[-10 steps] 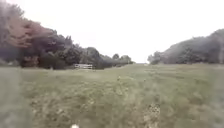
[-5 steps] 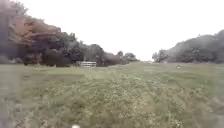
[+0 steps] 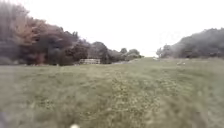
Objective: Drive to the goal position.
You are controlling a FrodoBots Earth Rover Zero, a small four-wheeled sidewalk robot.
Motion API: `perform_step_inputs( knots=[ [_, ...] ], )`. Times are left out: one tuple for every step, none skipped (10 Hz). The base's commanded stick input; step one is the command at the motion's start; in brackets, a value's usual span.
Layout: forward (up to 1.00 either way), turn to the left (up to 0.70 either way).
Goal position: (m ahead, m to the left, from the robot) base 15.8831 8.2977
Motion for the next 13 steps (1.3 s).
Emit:
perform_step_inputs(
  knots=[
    [0.85, -0.34],
    [0.85, -0.34],
    [0.85, -0.34],
    [0.85, -0.34],
    [0.85, -0.34],
    [0.85, -0.34],
    [0.85, -0.34],
    [0.85, -0.34],
    [0.85, -0.34],
    [0.85, -0.34],
    [0.85, -0.34],
    [0.85, -0.34],
    [0.85, -0.34]
  ],
)
